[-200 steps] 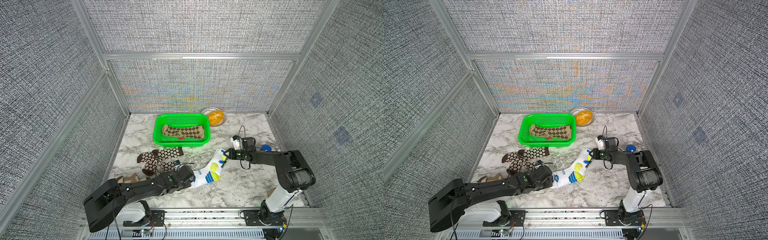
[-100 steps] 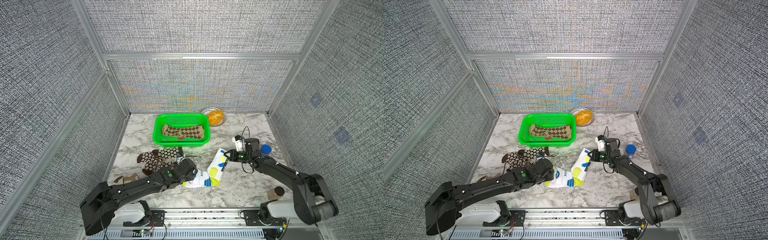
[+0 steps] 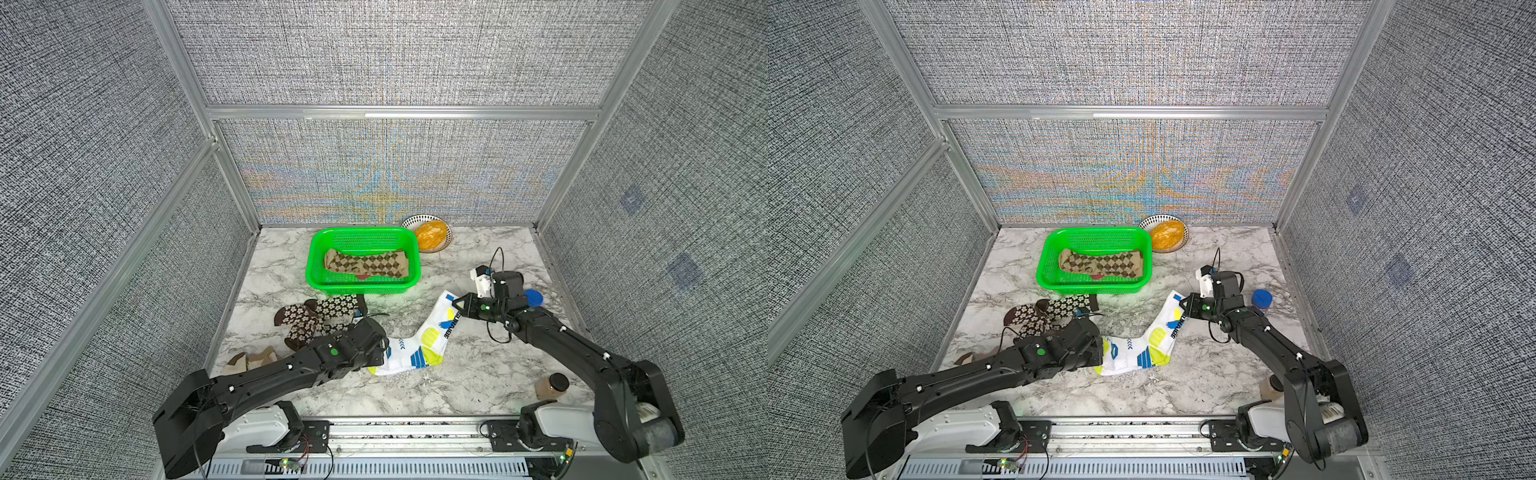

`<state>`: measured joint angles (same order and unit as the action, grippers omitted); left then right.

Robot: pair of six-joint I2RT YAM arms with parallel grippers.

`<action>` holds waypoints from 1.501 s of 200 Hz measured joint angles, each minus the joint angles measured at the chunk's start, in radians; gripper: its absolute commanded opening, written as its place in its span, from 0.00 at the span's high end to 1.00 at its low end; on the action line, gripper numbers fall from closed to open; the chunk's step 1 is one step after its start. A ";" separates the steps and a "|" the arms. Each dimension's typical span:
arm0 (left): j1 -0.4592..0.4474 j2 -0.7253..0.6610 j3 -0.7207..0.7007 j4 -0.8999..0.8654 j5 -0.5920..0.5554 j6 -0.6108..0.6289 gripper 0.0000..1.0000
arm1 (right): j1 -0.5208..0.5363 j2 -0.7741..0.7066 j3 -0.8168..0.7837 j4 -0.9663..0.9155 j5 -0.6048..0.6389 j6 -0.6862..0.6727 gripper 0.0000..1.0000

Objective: Place the socks together as a pair
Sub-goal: Flatten out the sock, then pick up a pair of socks from the center of the board.

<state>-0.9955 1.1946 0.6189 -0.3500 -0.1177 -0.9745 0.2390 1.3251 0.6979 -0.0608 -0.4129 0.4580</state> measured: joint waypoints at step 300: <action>-0.065 0.157 -0.140 0.349 0.048 -0.210 0.60 | -0.068 0.102 -0.018 0.033 -0.007 -0.076 1.00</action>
<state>-1.0603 1.3518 0.4789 -0.0013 -0.0692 -1.1847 0.1711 1.4273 0.6804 -0.0277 -0.4202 0.3820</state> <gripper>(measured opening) 0.498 0.094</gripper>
